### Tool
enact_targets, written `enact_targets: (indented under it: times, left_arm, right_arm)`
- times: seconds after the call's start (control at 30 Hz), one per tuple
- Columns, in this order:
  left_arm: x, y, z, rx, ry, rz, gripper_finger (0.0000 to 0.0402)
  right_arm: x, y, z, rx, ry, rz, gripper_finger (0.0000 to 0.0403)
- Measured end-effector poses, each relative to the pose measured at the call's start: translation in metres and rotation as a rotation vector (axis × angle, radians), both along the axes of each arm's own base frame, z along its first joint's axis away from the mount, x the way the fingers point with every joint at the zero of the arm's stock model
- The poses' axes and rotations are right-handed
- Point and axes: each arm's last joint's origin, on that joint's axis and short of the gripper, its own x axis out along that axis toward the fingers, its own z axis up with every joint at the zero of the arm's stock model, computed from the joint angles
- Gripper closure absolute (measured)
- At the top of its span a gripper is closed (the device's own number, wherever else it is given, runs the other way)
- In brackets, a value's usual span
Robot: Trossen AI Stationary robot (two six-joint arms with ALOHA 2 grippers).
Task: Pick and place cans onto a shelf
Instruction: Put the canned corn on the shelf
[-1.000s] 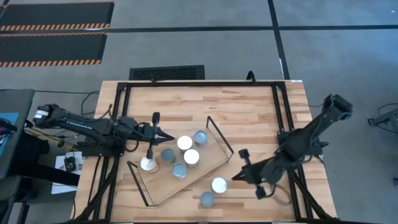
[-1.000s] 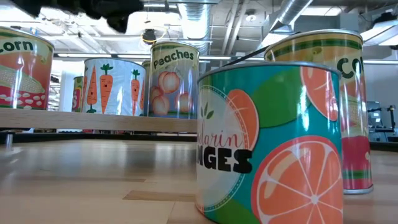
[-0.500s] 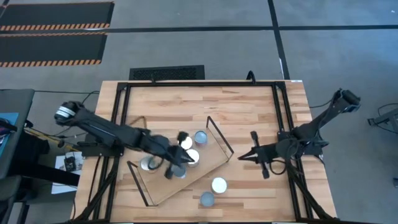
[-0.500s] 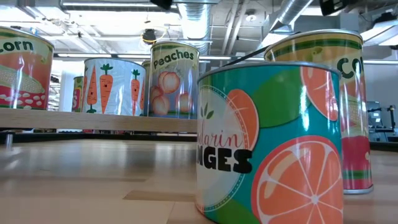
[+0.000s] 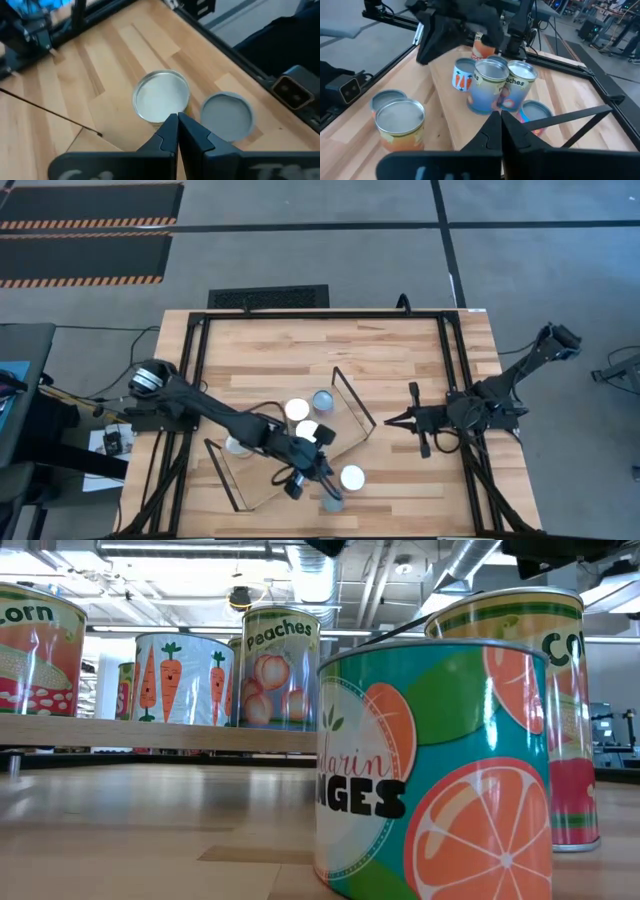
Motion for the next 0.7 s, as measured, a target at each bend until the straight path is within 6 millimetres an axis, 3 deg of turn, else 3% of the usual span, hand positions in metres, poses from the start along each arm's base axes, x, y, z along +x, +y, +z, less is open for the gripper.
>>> enact_targets:
  times: [0.17, 0.33, 0.53, 0.7]
  left_arm:
    - [0.017, -0.008, -0.009, 0.014, 0.016, -0.005, 0.0387]
    - [0.027, -0.014, -0.018, 0.021, 0.031, -0.022, 0.0346]
    - [0.028, -0.016, -0.017, 0.022, 0.012, -0.02, 0.03]
    - [0.033, -0.022, -0.022, 0.008, -0.027, -0.024, 0.029]
  right_arm:
    - [0.002, -0.004, 0.0, -0.026, 0.001, -0.014, 0.0395]
    - [0.004, -0.008, 0.0, -0.032, 0.002, -0.037, 0.0394]
    - [0.006, -0.011, 0.0, -0.028, 0.001, -0.06, 0.0394]
    - [0.007, -0.013, 0.001, -0.024, -0.004, -0.068, 0.0394]
